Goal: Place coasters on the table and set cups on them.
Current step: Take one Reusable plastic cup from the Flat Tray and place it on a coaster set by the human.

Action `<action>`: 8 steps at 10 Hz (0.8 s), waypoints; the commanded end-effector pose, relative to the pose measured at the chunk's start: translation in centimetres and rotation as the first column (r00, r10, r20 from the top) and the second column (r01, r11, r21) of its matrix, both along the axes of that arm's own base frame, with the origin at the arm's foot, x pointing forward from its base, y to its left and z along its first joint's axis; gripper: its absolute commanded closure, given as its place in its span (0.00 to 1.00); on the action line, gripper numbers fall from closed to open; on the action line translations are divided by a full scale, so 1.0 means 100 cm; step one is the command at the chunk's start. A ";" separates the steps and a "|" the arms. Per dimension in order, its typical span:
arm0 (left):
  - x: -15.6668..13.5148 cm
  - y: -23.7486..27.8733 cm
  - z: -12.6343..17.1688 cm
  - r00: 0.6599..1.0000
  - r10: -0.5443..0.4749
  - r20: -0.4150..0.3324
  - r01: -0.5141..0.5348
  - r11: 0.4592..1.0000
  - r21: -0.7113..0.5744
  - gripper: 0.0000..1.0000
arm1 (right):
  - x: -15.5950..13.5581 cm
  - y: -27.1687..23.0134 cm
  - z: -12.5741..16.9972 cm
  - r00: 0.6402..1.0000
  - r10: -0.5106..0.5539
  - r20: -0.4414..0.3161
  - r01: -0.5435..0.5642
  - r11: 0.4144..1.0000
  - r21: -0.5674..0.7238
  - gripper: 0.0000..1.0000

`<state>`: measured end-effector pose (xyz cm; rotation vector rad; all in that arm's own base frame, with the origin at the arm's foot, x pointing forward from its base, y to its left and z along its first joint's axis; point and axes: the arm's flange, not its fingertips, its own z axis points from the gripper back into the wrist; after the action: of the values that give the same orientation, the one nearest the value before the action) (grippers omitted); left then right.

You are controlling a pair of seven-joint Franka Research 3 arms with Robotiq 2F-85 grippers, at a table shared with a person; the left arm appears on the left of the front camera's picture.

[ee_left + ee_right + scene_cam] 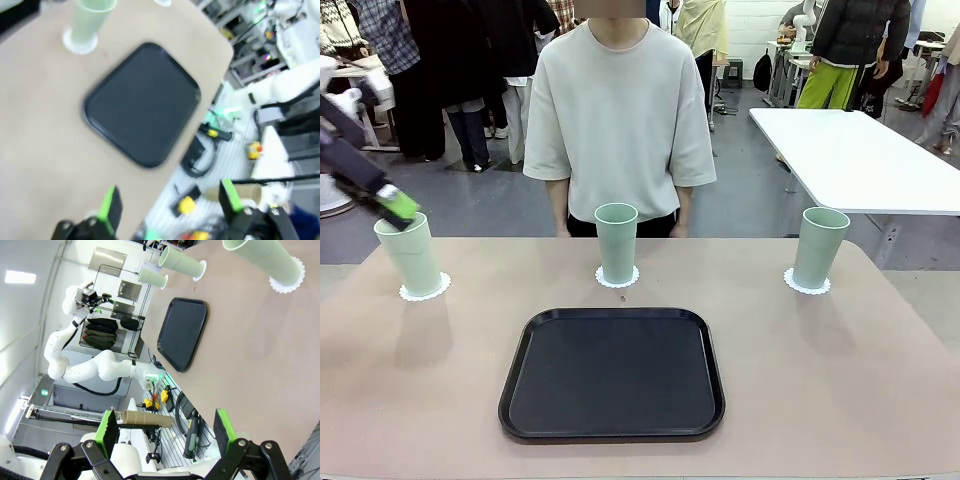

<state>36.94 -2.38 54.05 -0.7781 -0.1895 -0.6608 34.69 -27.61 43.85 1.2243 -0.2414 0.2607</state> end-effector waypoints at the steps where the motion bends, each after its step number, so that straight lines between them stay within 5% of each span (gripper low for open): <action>1: 0.002 0.036 0.000 0.959 0.216 -0.184 -0.229 0.972 -0.052 0.00 | -0.002 0.002 0.001 1.000 -0.012 -0.004 0.012 1.000 0.007 0.00; 3: 0.010 0.091 -0.034 0.928 0.256 -0.270 -0.321 0.918 -0.232 0.00 | -0.002 0.002 0.001 1.000 -0.012 -0.004 0.012 1.000 0.007 0.00; 8: 0.027 0.193 -0.108 0.942 0.163 -0.294 -0.304 0.786 -0.539 0.00 | -0.002 0.002 0.001 1.000 -0.012 -0.004 0.012 1.000 0.007 0.00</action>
<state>38.33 15.09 43.59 -1.3384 -0.2858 -0.2079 34.65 -27.66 43.85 1.2240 -0.2422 0.2596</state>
